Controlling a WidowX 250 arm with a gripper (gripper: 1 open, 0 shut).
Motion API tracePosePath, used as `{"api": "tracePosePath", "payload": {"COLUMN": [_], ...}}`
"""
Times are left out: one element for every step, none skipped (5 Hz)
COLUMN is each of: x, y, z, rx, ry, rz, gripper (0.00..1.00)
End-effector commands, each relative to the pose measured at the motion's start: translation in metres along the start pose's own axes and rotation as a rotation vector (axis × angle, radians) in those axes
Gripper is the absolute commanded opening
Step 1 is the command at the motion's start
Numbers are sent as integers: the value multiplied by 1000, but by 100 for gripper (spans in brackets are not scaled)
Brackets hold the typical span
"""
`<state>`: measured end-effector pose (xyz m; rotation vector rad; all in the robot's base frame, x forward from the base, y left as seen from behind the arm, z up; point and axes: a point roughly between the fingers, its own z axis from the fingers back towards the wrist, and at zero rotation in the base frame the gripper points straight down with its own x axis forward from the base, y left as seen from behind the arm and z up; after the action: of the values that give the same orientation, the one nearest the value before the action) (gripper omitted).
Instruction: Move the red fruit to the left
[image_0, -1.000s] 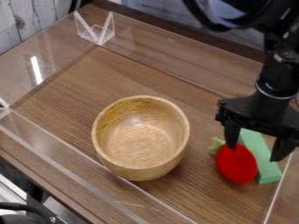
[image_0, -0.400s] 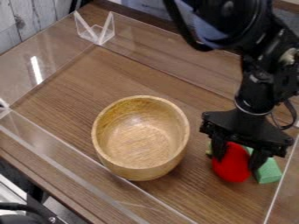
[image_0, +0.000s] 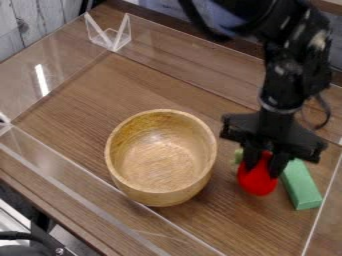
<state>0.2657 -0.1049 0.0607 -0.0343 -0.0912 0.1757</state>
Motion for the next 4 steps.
{"api": "tracePosePath", "payload": {"x": [19,31,51,67], "y": [2,26,53,80], "z": [49,74,77,75], "rx": [-59,-65,-55,-32], "ry": [-94,-123,-143,-159], "rz": [37,100,130,165], "gripper": [0,0,0,0]}}
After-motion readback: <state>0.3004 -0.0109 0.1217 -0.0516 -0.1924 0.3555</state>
